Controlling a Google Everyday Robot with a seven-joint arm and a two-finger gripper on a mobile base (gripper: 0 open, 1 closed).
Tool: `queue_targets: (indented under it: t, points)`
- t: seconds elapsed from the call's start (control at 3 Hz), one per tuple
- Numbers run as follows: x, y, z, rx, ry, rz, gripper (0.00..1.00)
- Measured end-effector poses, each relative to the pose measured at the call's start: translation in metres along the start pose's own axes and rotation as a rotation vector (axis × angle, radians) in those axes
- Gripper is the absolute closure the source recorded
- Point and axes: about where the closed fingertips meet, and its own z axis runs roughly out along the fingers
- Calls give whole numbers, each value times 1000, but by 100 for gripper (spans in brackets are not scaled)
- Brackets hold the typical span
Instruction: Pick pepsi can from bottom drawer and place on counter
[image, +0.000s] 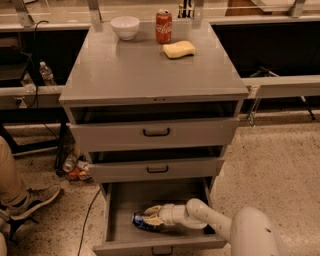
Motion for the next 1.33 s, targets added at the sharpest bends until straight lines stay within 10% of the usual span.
queue_targets:
  t: [0.67, 1.33]
  points:
    - [1, -2, 4, -17, 8, -2, 11]
    - [-3, 2, 9, -24, 56, -25, 0]
